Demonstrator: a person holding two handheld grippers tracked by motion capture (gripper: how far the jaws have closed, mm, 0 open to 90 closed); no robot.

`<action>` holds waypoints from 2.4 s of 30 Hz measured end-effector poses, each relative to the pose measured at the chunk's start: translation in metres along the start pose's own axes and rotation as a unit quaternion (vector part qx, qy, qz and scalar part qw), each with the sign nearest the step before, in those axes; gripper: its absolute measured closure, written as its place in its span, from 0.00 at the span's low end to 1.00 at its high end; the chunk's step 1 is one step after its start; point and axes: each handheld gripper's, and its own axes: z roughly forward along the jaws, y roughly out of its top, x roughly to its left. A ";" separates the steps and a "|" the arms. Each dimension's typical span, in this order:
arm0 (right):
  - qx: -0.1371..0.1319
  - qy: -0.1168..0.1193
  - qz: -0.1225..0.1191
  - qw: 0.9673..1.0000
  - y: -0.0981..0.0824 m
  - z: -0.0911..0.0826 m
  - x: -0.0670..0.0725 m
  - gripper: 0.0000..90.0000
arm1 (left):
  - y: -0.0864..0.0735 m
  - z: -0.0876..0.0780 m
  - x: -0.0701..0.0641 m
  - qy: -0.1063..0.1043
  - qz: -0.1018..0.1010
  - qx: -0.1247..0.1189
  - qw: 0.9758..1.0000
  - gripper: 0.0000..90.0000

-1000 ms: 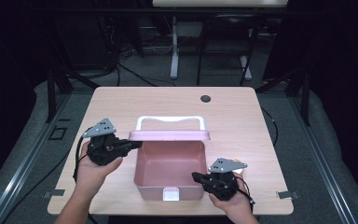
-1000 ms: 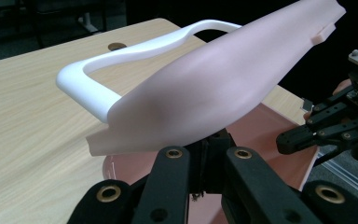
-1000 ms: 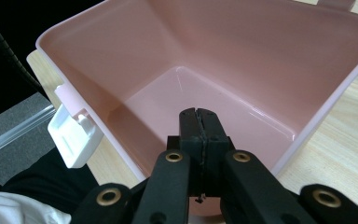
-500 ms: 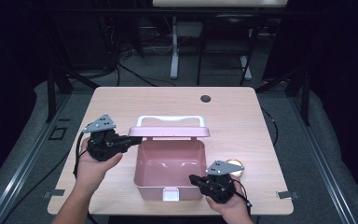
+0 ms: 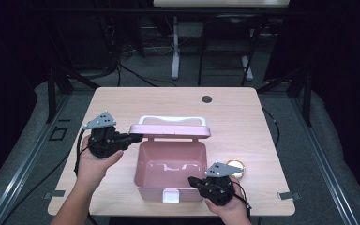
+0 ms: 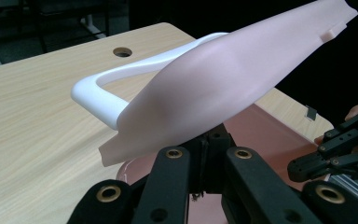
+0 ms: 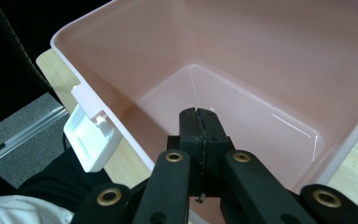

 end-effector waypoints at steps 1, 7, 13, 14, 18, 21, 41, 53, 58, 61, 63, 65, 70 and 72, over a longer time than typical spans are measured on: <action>-0.001 -0.002 0.000 1.000 0.000 0.000 0.000 1.00 | 0.000 0.000 0.000 0.001 0.001 0.000 1.000 1.00; -0.006 -0.013 -0.001 1.000 -0.001 0.000 -0.004 1.00 | 0.004 0.002 0.003 0.005 0.001 0.001 1.000 1.00; -0.003 -0.015 -0.009 1.000 -0.001 0.001 -0.005 1.00 | 0.007 0.003 0.004 0.009 -0.001 0.000 1.000 1.00; -0.003 -0.014 -0.009 1.000 0.000 0.001 -0.005 1.00 | 0.007 0.003 0.005 0.009 -0.001 0.000 1.000 1.00; -0.004 -0.015 -0.009 1.000 0.000 0.001 -0.005 1.00 | 0.008 0.004 0.007 0.010 -0.005 -0.003 1.000 1.00; -0.004 -0.014 -0.008 1.000 0.000 0.001 -0.006 1.00 | 0.009 0.004 0.008 0.013 -0.009 -0.001 1.000 1.00; -0.003 -0.017 -0.016 1.000 0.000 0.005 -0.005 0.99 | 0.012 0.013 0.017 0.016 -0.012 0.002 1.000 1.00; -0.005 -0.018 -0.021 1.000 -0.001 0.009 -0.004 1.00 | 0.012 0.021 0.021 0.018 -0.021 0.007 1.000 1.00; -0.006 -0.020 -0.023 1.000 -0.001 0.009 -0.004 1.00 | 0.011 0.024 0.024 0.018 -0.023 0.010 1.000 1.00; -0.007 -0.020 -0.023 0.999 -0.001 0.009 -0.004 1.00 | 0.010 0.025 0.026 0.018 -0.025 0.013 0.999 1.00; -0.006 -0.020 -0.023 1.000 -0.001 0.009 -0.004 1.00 | 0.010 0.026 0.027 0.020 -0.027 0.013 0.999 1.00; -0.006 -0.020 -0.023 1.000 -0.001 0.009 -0.004 1.00 | 0.009 0.027 0.029 0.020 -0.029 0.014 0.999 1.00; -0.007 -0.020 -0.024 0.999 -0.001 0.009 -0.004 1.00 | 0.007 0.030 0.033 0.021 -0.035 0.020 0.999 1.00; -0.007 -0.021 -0.024 0.999 -0.001 0.009 -0.004 1.00 | 0.005 0.032 0.034 0.025 -0.040 0.018 0.999 1.00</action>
